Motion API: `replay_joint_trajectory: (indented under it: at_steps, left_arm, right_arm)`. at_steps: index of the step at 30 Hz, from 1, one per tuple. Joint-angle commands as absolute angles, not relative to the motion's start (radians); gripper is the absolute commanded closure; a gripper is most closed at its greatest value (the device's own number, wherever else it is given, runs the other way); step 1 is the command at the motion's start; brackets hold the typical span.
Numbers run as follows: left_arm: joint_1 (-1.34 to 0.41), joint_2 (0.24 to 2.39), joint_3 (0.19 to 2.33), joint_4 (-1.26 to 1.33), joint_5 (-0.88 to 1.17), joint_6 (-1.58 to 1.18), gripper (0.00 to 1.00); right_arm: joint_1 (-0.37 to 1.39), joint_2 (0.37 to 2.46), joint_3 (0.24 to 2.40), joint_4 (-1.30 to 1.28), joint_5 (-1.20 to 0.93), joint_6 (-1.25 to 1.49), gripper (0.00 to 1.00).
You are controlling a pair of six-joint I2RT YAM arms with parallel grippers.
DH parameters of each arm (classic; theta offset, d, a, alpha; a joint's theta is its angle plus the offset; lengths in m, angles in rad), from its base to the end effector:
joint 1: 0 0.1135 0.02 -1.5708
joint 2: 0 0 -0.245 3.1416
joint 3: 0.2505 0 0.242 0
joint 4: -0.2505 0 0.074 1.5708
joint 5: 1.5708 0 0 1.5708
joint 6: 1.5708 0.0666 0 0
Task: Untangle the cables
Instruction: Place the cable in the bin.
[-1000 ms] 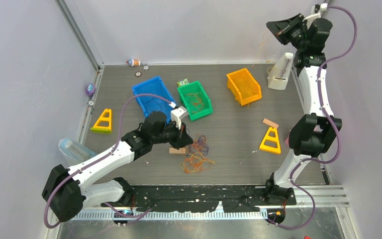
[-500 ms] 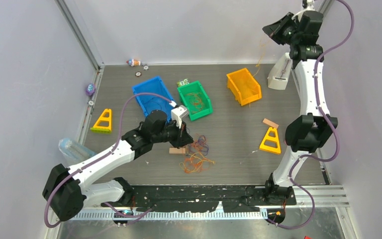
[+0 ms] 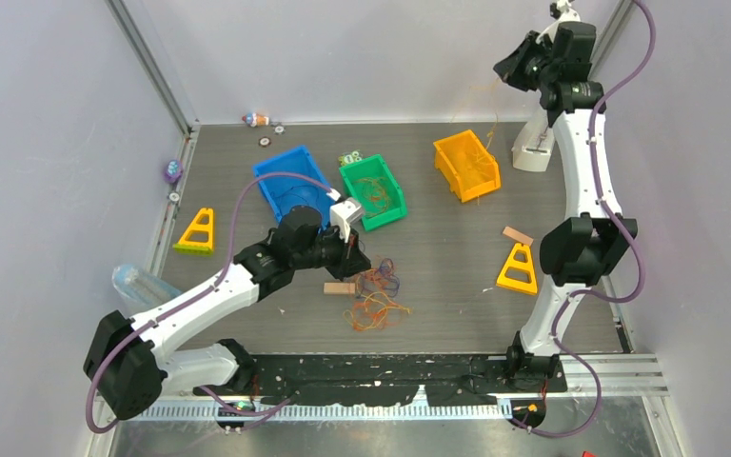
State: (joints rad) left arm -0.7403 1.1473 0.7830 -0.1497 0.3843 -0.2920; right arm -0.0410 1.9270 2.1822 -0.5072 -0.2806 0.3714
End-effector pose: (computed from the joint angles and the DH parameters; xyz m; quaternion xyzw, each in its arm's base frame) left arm 0.1884 -0.2059 0.2426 0.2823 0.8051 -0.3877 0.3490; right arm 0.4512 -0.0001 0.4259 0.0764 0.7836 0.2088 0.5802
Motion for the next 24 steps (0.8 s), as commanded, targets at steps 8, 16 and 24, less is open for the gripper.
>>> replay_joint_trajectory:
  at_steps: [8, 16, 24]
  left_arm:
    - [-0.744, 1.144, 0.818, -0.157, 0.375, -0.26, 1.0]
    - [-0.744, 1.142, 0.824, -0.16, 0.375, -0.257, 1.0]
    - [-0.744, 1.115, 0.821, -0.186, 0.359, -0.243, 1.0]
  right_arm:
    - [-0.015, 1.903, 2.043, -0.456, -0.264, 0.289, 0.95]
    - [0.039, 1.847, 1.796, -0.432, -0.186, 0.221, 0.94]
    - [0.048, 2.027, 1.893, -0.531, -0.144, 0.192, 0.95]
